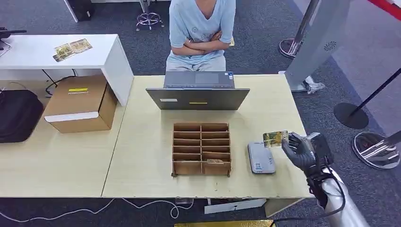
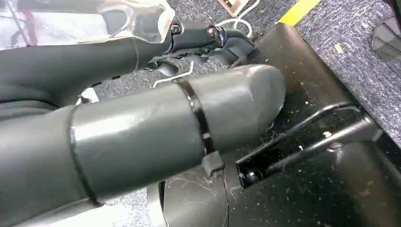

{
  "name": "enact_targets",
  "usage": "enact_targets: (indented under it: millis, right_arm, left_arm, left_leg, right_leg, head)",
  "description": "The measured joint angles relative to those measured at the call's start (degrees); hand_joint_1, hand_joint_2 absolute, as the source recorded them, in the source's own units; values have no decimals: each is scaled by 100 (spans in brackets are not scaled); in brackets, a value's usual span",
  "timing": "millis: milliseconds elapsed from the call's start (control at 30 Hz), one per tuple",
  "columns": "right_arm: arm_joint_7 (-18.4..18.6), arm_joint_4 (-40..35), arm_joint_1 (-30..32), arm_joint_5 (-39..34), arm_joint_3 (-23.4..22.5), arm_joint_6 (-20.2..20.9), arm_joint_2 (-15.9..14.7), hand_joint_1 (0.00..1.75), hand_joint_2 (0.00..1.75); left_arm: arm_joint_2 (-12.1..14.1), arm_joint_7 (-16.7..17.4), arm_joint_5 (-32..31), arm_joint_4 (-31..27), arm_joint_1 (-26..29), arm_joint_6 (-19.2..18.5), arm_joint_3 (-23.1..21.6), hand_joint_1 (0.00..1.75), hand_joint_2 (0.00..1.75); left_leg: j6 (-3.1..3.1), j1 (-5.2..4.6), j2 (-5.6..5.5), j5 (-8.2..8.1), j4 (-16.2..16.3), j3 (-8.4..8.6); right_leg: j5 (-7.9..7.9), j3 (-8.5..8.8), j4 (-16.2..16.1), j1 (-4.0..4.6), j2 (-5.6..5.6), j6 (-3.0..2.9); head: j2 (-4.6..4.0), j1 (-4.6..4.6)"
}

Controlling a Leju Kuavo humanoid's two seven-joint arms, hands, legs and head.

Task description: Pass the card to the sensor for recognition and then transmit it.

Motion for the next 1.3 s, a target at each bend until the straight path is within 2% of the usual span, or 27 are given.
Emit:
enact_targets:
  millis: [167,467,700,867,1300]
  right_arm:
    - [-78,404,-332,15,150,9,42,175,175]
    - [-138,701,-525,13,278,-7,76,175,175]
    - [-157,714,-493,13,319,-120,153,175,175]
    - [-129,673,-406,28,319,-216,184,175,175]
    - [-83,445,-62,44,277,-238,203,175,175]
  left_arm:
    - [-4,4,2,0,-2,-13,0,0,0]
    - [-9,20,28,0,-3,-20,0,0,0]
    - [-26,22,-24,0,-6,-35,0,0,0]
    - [53,-293,-57,0,-46,-81,0,0,0]
    - [74,-297,-140,0,-48,-81,-4,0,0]
  left_leg:
    - [-2,0,-2,2,0,-2]
    - [-2,0,-2,2,0,-2]
    - [-3,0,-3,2,0,-1]
    - [-3,0,-1,2,0,-1]
    - [-2,0,-1,1,0,0]
  right_leg:
    - [0,0,0,0,-4,0]
    - [0,0,0,0,-5,0]
    - [0,0,0,0,-4,0]
    - [0,0,0,0,-3,0]
    - [0,0,0,0,-3,0]
  head:
    - [0,0]
    - [0,0]
    - [0,0]
    - [-2,0]
    - [0,0]
